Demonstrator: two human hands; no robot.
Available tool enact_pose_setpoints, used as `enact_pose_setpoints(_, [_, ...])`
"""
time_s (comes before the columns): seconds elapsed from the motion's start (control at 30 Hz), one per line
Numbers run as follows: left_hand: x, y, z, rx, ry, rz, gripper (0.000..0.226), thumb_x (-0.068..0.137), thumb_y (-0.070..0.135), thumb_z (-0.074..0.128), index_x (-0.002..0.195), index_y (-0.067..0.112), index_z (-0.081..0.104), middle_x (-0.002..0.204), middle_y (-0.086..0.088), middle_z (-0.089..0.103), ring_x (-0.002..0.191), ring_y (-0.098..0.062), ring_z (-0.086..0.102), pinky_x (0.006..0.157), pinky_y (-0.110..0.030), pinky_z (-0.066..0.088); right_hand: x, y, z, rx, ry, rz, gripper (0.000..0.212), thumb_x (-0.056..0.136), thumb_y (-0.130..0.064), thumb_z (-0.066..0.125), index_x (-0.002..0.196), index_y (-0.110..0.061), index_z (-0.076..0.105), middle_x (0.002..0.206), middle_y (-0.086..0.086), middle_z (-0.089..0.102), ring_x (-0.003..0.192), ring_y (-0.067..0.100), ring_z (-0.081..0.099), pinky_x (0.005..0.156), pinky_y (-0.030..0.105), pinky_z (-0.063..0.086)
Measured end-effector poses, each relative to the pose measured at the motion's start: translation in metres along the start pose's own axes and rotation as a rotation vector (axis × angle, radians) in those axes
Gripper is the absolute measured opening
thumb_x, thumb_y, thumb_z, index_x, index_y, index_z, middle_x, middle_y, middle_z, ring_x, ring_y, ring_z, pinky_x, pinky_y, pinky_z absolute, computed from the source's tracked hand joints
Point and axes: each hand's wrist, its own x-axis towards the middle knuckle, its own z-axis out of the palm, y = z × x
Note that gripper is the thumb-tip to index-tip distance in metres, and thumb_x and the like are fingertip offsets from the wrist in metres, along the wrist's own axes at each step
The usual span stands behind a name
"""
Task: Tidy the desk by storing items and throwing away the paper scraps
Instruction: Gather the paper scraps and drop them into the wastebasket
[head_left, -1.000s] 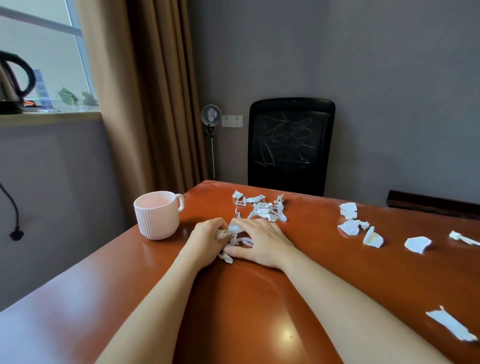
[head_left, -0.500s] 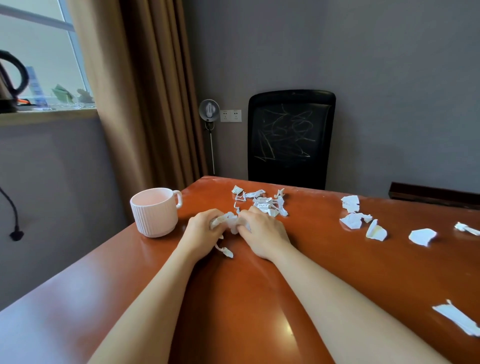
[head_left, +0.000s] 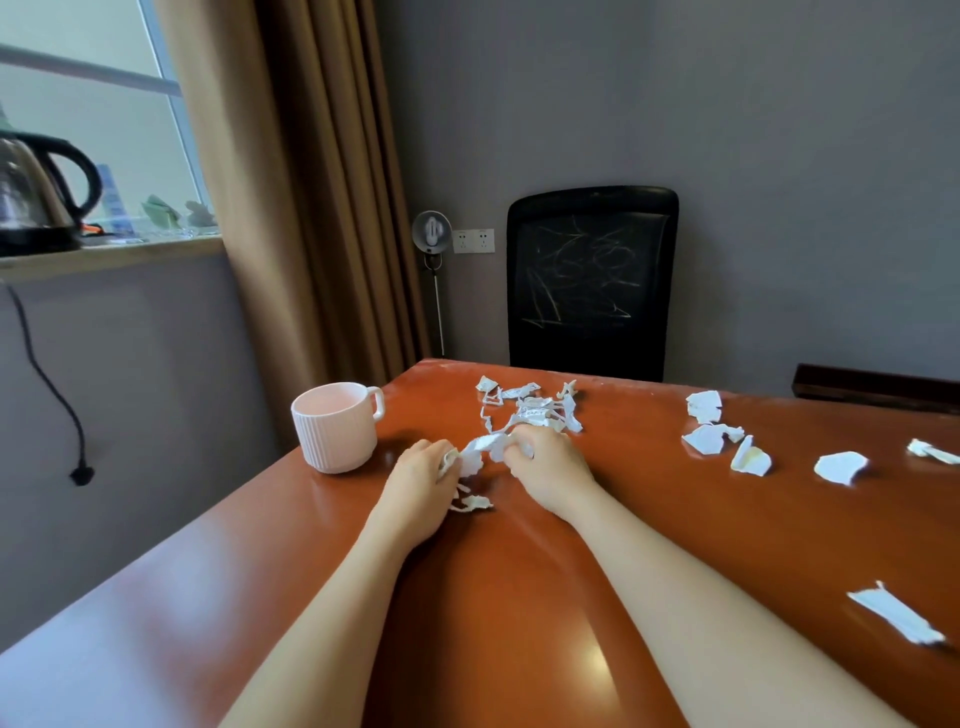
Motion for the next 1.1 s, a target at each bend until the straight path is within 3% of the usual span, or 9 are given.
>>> enact_pose_setpoints(0.13, [-0.016, 0.004, -0.009, -0.269, 0.060, -0.163, 0.025, 0.085, 0.005, 0.044, 0.068, 0.014, 0.061, 0.064, -0.001, 0.060, 0.062, -0.018, 0.051, 0.059, -0.034, 0.045, -0.019, -0.003, -0.010, 0.289, -0.034, 0.116, 0.032, 0.089, -0.016, 0.047, 0.057, -0.021, 0.044, 0.063, 0.003, 0.052, 0.056, 0.013, 0.047, 0.054, 0.028, 0.048])
enact_pose_setpoints(0.2, [-0.028, 0.011, -0.012, -0.309, 0.061, -0.186, 0.030, 0.083, 0.001, 0.042, 0.076, 0.018, 0.066, 0.064, 0.002, 0.059, 0.059, -0.016, 0.052, 0.054, -0.027, 0.044, -0.030, -0.005, -0.015, 0.330, 0.015, 0.136, 0.034, 0.088, -0.017, 0.048, 0.056, -0.018, 0.039, 0.063, 0.008, 0.053, 0.058, 0.014, 0.048, 0.065, 0.035, 0.055])
enact_pose_setpoints(0.33, [-0.048, 0.017, -0.013, -0.281, 0.054, -0.170, 0.036, 0.084, 0.004, 0.046, 0.109, 0.022, 0.064, 0.100, -0.002, 0.064, 0.077, -0.019, 0.062, 0.067, -0.025, 0.050, -0.053, -0.005, -0.023, 0.271, 0.116, 0.112, 0.032, 0.092, -0.014, 0.046, 0.061, -0.013, 0.036, 0.055, -0.004, 0.036, 0.046, 0.002, 0.046, 0.045, 0.015, 0.029])
enact_pose_setpoints(0.4, [-0.054, 0.017, -0.011, -0.235, -0.006, -0.110, 0.038, 0.082, 0.017, 0.051, 0.119, 0.026, 0.057, 0.118, -0.002, 0.059, 0.100, -0.023, 0.062, 0.086, -0.034, 0.051, -0.063, -0.002, -0.024, 0.233, 0.106, 0.121, 0.017, 0.093, -0.019, 0.046, 0.088, -0.014, 0.061, 0.083, -0.001, 0.058, 0.078, 0.006, 0.057, 0.058, 0.015, 0.042])
enact_pose_setpoints(0.5, [-0.059, 0.020, -0.008, -0.007, -0.098, -0.028, 0.064, 0.077, 0.050, 0.047, 0.136, 0.028, 0.040, 0.143, 0.003, 0.042, 0.130, -0.019, 0.041, 0.109, -0.040, 0.032, -0.076, 0.000, -0.027, 0.174, 0.087, 0.113, 0.039, 0.093, -0.023, 0.046, 0.132, -0.024, 0.049, 0.137, -0.005, 0.049, 0.128, 0.016, 0.043, 0.100, 0.031, 0.041])
enact_pose_setpoints(0.57, [-0.058, 0.023, -0.005, 0.110, -0.113, 0.011, 0.067, 0.084, 0.059, 0.044, 0.143, 0.031, 0.029, 0.151, 0.006, 0.029, 0.139, -0.017, 0.028, 0.113, -0.041, 0.021, -0.084, -0.003, -0.030, 0.106, 0.043, 0.056, 0.050, 0.093, -0.029, 0.046, 0.142, -0.029, 0.035, 0.149, -0.009, 0.034, 0.138, 0.014, 0.028, 0.107, 0.034, 0.032])
enact_pose_setpoints(0.73, [-0.052, 0.022, 0.002, 0.323, -0.066, 0.001, 0.055, 0.094, 0.044, 0.038, 0.145, 0.028, 0.026, 0.155, 0.004, 0.022, 0.143, -0.017, 0.018, 0.115, -0.042, 0.013, -0.083, -0.008, -0.024, -0.268, -0.152, -0.056, 0.076, 0.086, -0.061, 0.046, 0.149, -0.034, 0.013, 0.158, -0.009, 0.011, 0.145, 0.015, 0.012, 0.115, 0.038, 0.018])
enact_pose_setpoints(0.9, [-0.048, 0.023, 0.001, 0.279, -0.118, 0.016, 0.040, 0.095, 0.033, 0.037, 0.134, 0.027, 0.043, 0.146, 0.006, 0.038, 0.136, -0.015, 0.030, 0.109, -0.038, 0.022, -0.071, -0.006, -0.016, -0.440, -0.152, -0.108, 0.075, 0.085, -0.065, 0.042, 0.148, -0.034, 0.017, 0.155, -0.009, 0.021, 0.139, 0.018, 0.023, 0.111, 0.038, 0.022])
enact_pose_setpoints(1.1, [-0.045, 0.024, -0.002, 0.201, -0.121, 0.072, 0.018, 0.095, 0.028, 0.045, 0.112, 0.023, 0.048, 0.120, 0.003, 0.053, 0.114, -0.018, 0.047, 0.099, -0.033, 0.034, -0.068, -0.015, -0.016, -0.482, -0.103, -0.211, 0.047, 0.092, -0.055, 0.041, 0.134, -0.034, 0.039, 0.123, -0.006, 0.049, 0.110, 0.019, 0.052, 0.077, 0.029, 0.041])
